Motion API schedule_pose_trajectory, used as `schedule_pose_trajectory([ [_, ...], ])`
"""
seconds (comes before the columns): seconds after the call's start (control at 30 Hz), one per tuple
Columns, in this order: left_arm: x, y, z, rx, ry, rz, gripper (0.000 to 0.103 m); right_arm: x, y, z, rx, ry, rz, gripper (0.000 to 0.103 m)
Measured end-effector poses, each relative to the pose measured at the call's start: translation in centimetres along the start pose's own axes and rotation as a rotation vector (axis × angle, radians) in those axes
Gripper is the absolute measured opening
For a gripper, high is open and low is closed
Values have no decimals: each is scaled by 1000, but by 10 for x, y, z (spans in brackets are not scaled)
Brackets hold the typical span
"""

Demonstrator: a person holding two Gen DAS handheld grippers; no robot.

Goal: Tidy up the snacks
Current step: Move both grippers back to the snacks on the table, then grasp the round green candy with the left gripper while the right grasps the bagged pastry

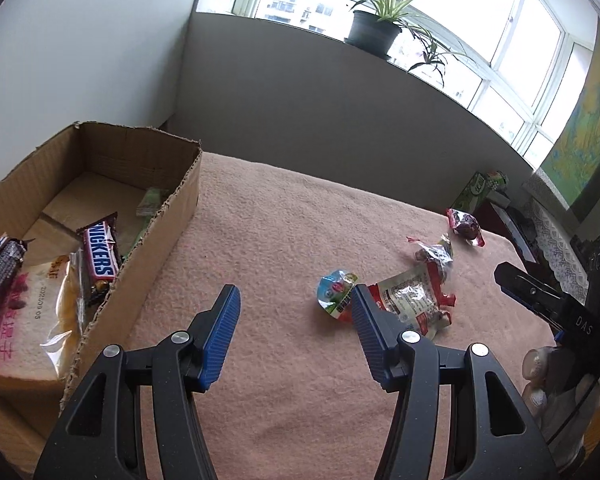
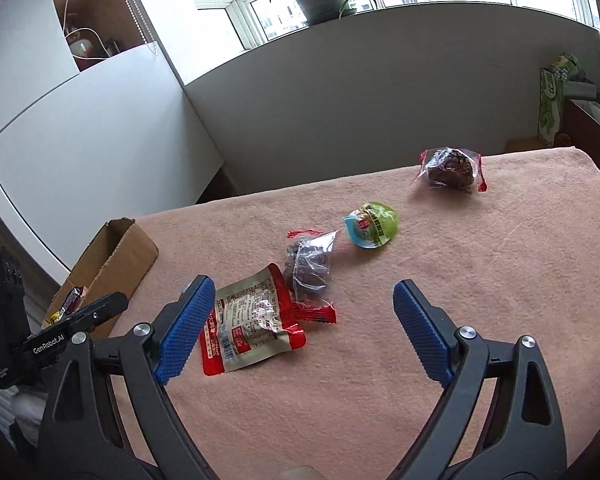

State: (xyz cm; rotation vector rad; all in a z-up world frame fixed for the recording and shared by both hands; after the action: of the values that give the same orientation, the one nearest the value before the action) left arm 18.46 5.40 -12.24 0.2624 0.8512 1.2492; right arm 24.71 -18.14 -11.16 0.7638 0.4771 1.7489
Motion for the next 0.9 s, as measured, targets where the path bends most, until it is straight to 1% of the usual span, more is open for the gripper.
schedule_pose_trajectory([
  [0.1, -6, -7, 1, 1, 3, -3, 57, -17, -2, 4, 19, -71, 35, 92],
  [0.13, -8, -10, 1, 3, 3, -3, 57, -19, -4, 7, 24, -85, 48, 89],
  [0.23, -12, -20, 0, 12, 11, -2, 57, -16, -11, 15, 40, -105, 80, 86],
  [0.3, -14, -27, -3, 23, 17, -9, 57, -7, -23, 17, 66, -104, 102, 85],
  [0.37, -14, -34, -3, 33, 22, -7, 57, 2, -37, 17, 95, -90, 88, 77],
  [0.4, -13, -37, -3, 35, 29, -6, 57, 5, -45, 16, 108, -78, 76, 70],
  [0.43, -12, -39, -2, 37, 37, -9, 57, 9, -53, 15, 122, -68, 66, 68],
  [0.53, -12, -46, -1, 47, 39, -23, 57, 12, -72, 8, 161, -71, 36, 67],
  [0.63, -7, -53, -4, 63, 39, -6, 57, 13, -86, 1, 181, -46, -1, 67],
  [0.7, -4, -59, -8, 86, 45, 3, 57, 17, -87, 1, 166, -13, -27, 67],
  [0.77, -3, -62, -11, 102, 39, 27, 57, 21, -88, -1, 157, 15, -51, 67],
  [0.9, -11, -65, -13, 107, -9, 51, 57, 32, -88, -6, 146, 66, -66, 67],
])
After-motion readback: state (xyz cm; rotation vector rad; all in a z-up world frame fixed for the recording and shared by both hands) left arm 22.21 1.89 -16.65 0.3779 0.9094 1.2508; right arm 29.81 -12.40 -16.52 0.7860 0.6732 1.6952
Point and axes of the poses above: each gripper's, at about its wrist camera, not at the fingertips, and y roughly against the way its jaws point, x to its left, z to its top, the point moved 10 cm from there along -y, roughly the way its jaws point, and after that the axes turned 12 degrees about -z, right-handed, at the moved point
